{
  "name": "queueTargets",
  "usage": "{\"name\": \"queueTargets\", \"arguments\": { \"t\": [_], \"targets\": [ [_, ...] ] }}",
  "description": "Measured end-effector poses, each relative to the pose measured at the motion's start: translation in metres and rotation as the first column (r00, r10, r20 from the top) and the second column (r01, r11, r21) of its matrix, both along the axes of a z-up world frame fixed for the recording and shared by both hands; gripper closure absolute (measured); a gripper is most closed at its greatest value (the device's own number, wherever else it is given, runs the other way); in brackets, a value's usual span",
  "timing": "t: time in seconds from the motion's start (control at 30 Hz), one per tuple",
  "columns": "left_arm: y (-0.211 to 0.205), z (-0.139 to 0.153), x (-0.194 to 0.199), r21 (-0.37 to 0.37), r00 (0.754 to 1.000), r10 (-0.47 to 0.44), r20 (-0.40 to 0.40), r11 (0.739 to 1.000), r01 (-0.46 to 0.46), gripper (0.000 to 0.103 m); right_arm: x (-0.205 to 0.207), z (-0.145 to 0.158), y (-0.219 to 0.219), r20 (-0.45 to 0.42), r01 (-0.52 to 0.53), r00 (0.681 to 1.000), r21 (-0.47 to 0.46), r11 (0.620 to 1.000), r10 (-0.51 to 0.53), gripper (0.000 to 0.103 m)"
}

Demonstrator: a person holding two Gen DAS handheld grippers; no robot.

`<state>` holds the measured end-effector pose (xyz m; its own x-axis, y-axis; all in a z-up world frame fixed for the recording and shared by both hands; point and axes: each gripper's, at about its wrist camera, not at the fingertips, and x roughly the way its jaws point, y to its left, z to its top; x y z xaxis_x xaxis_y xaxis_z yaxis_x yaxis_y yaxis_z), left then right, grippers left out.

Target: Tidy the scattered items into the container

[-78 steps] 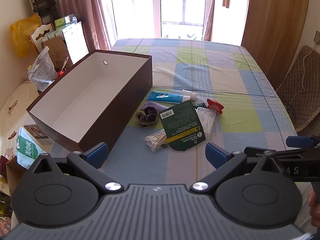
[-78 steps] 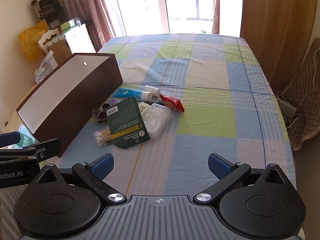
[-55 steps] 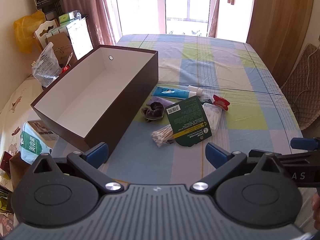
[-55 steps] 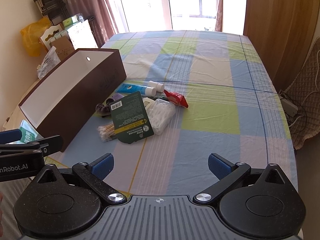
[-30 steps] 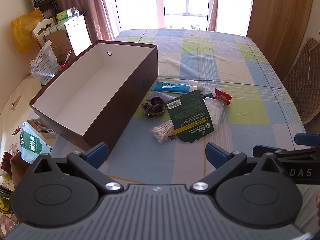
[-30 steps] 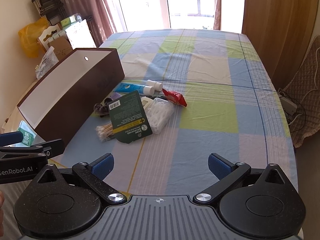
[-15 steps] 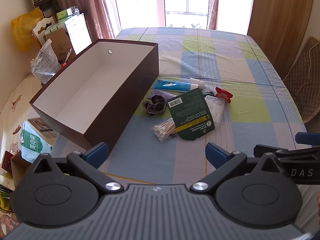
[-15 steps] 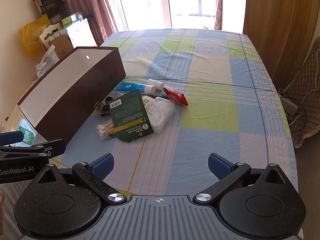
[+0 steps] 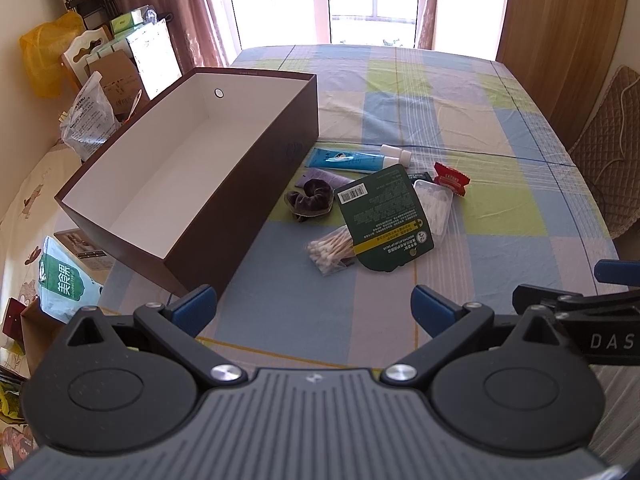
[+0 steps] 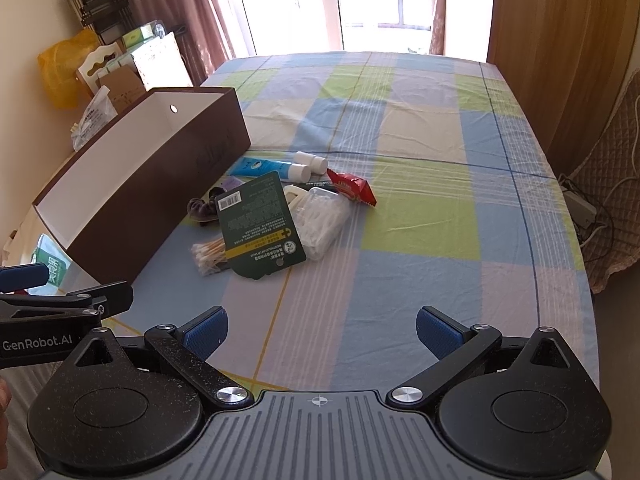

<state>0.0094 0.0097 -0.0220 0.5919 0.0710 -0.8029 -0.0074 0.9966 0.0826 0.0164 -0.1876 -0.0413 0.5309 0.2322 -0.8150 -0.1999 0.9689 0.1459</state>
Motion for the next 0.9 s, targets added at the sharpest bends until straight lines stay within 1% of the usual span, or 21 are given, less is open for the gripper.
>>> {"name": "queueTargets", "arguments": {
  "t": [0.13,0.37,0.47,0.67,0.9],
  "targets": [
    [0.001,-0.007,0.002,0.012,1.0,-0.017,0.0,1.0,0.017,0.001,0.002,-0.006,-0.005,-0.009,0.02,1.0,0.009,1.0,-0.02,0.0],
    [0.007,-0.025,0.013,-0.009,0.997,-0.073,0.006,0.997,0.073,0.001,0.01,-0.025,-0.02,-0.04,0.053,0.998,0.062,0.997,-0.05,0.0],
    [0.009,-0.034,0.02,-0.013,0.996,-0.095,0.002,0.995,0.095,0.003,0.014,-0.033,-0.024,-0.03,0.045,0.999,0.058,0.997,-0.043,0.0],
    [0.012,-0.051,0.034,-0.021,0.99,-0.138,-0.005,0.99,0.138,0.011,0.025,-0.047,-0.026,-0.013,0.015,1.0,0.075,0.997,-0.014,0.0],
    [0.014,-0.072,0.05,-0.025,0.983,-0.18,-0.038,0.984,0.179,0.011,0.041,-0.057,-0.018,-0.006,-0.021,1.0,0.074,0.997,0.021,0.0]
  ]
}}
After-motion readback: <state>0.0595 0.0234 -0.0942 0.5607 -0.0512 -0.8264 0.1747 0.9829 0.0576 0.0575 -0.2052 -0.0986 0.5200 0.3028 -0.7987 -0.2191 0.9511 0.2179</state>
